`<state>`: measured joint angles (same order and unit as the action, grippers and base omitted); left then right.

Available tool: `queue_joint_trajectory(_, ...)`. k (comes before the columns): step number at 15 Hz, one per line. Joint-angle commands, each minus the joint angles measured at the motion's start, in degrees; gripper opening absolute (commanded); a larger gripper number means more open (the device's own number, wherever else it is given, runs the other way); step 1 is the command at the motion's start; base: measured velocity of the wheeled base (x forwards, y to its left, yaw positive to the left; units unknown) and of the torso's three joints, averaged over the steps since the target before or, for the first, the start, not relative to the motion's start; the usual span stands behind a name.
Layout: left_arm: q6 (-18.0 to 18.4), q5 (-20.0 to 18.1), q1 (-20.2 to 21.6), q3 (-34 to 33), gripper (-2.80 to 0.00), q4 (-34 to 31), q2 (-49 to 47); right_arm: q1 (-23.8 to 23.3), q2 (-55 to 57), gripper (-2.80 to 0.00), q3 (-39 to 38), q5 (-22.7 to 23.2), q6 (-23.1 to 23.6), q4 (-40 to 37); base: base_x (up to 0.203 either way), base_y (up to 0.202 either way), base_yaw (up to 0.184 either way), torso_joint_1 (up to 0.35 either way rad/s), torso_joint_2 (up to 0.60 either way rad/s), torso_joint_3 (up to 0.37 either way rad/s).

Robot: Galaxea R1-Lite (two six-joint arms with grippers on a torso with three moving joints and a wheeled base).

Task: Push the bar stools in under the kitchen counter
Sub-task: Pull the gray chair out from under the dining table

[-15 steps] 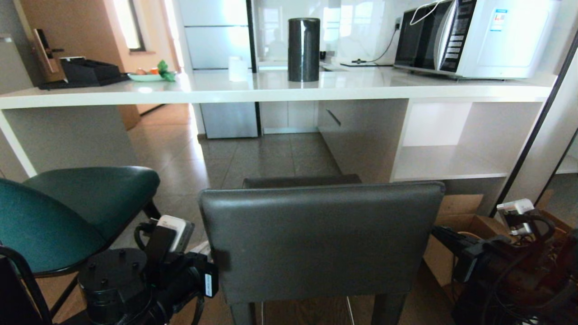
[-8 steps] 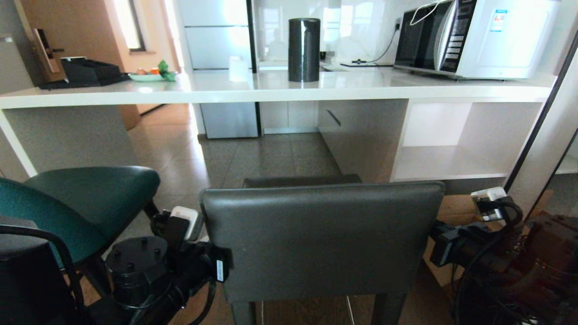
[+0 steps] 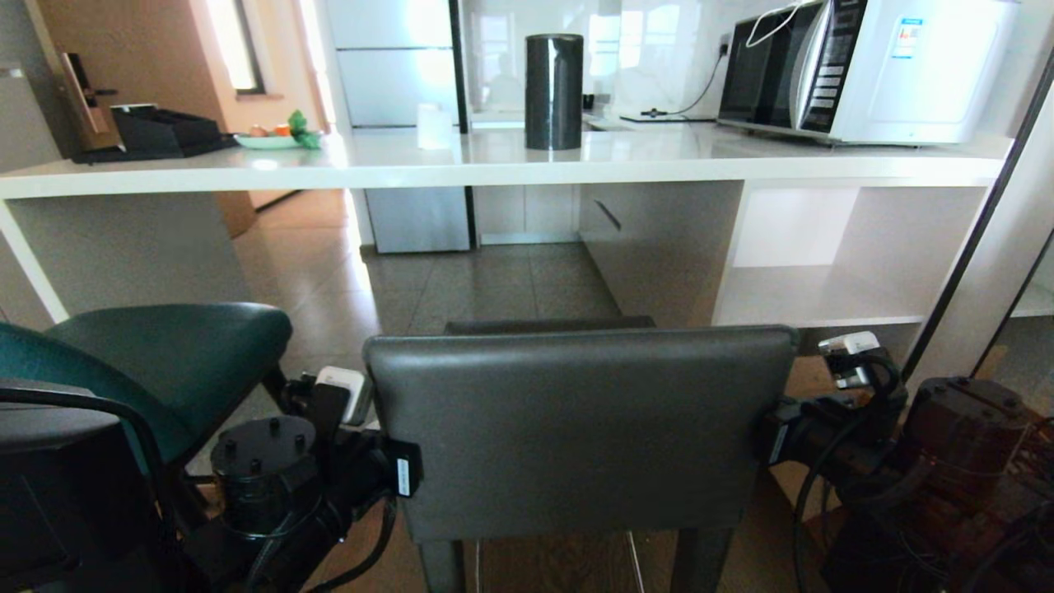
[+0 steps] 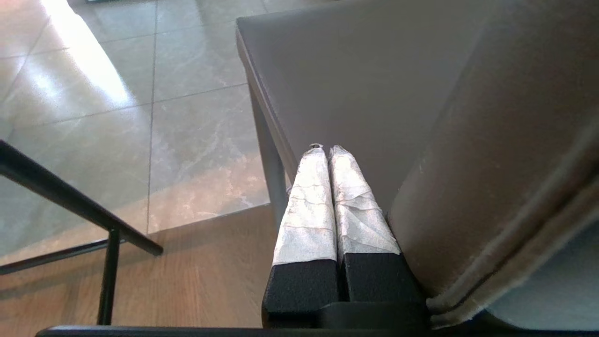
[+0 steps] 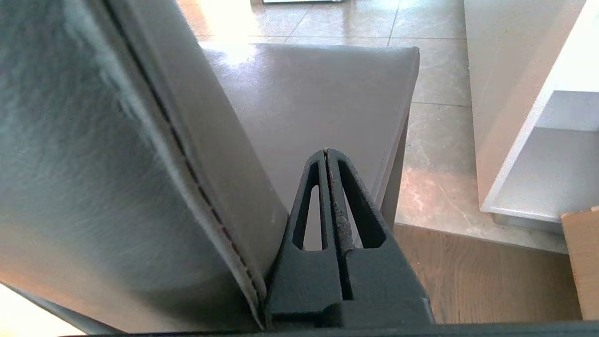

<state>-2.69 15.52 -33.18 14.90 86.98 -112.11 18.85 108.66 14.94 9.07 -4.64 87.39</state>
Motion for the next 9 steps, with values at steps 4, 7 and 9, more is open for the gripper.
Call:
queue_joint_trajectory(4, 0.2, 0.0, 0.3, 2.2, -2.8, 0.7, -2.7, 0.5, 4.0, -2.8, 3.4, -0.5, 0.1, 0.1, 0.0, 0.0, 0.0, 0.0, 0.0, 0.0)
queue_joint_trajectory(7, 0.3, 0.0, 0.3, 4.1, -2.8, 0.7, -3.6, 0.9, 5.4, -2.8, 5.5, -1.4, 0.3, 0.0, 0.0, 0.0, 0.0, 0.0, 0.0, 0.0)
queue_joint_trajectory(9, 0.8, 0.2, 0.4, 5.3, -2.8, 0.7, -4.1, 1.1, 5.9, -2.8, 6.0, -2.4, 0.4, -0.1, 0.0, 0.0, 0.0, 0.0, 0.0, 0.0)
